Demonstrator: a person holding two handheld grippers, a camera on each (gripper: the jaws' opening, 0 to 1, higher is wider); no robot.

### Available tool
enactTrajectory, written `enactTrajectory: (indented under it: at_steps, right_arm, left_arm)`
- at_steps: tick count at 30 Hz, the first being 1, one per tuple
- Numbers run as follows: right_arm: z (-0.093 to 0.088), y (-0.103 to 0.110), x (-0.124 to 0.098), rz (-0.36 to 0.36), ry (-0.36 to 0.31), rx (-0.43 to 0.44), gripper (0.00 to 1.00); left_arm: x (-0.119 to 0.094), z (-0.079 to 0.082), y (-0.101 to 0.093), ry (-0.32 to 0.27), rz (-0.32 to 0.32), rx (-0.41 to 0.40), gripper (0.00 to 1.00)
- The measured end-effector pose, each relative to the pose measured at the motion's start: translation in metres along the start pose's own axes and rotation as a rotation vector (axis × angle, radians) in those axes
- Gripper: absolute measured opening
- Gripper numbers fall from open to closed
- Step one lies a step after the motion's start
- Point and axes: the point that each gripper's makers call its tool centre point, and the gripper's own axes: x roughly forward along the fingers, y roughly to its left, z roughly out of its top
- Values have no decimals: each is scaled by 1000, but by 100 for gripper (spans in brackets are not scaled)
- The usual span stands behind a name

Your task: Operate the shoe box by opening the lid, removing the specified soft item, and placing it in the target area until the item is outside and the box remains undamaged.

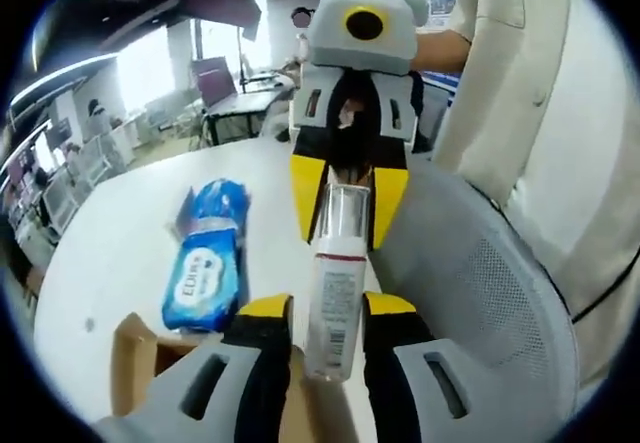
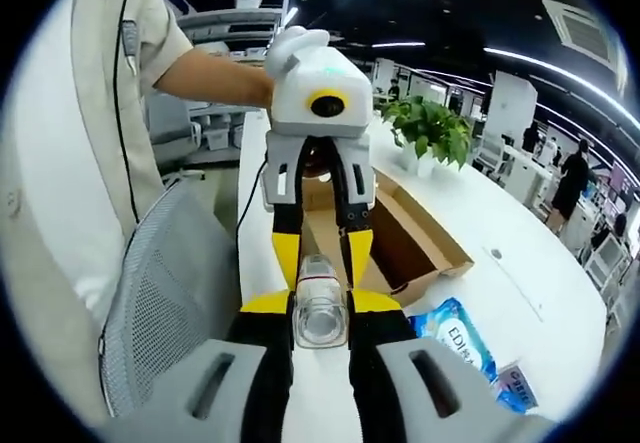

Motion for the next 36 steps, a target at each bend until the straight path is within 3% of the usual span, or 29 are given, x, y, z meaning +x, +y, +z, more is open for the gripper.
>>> enactTrajectory:
  at_steps: [10,15,20,30,36]
  right_arm:
    - [-1,-5,1,20,36,-39,16]
    - [0,-12,1,24,45,-52,16]
    - [-2,-20,1,23,60,-57,17]
    - [-4,-45,-5,21,85,-88,17]
    - [-7,-69,-9,19,124,-134,17]
  left_arm:
    - [-5,-12,7,-1,64,-45,34]
    - [-12,-13,12,-45,119,-110,40]
    - [-20,-18,20,-73,200,-189,51]
    - [-39,-36,18,-109,321,-304,66]
    - [-51,-47,13,-97,385,-347,75]
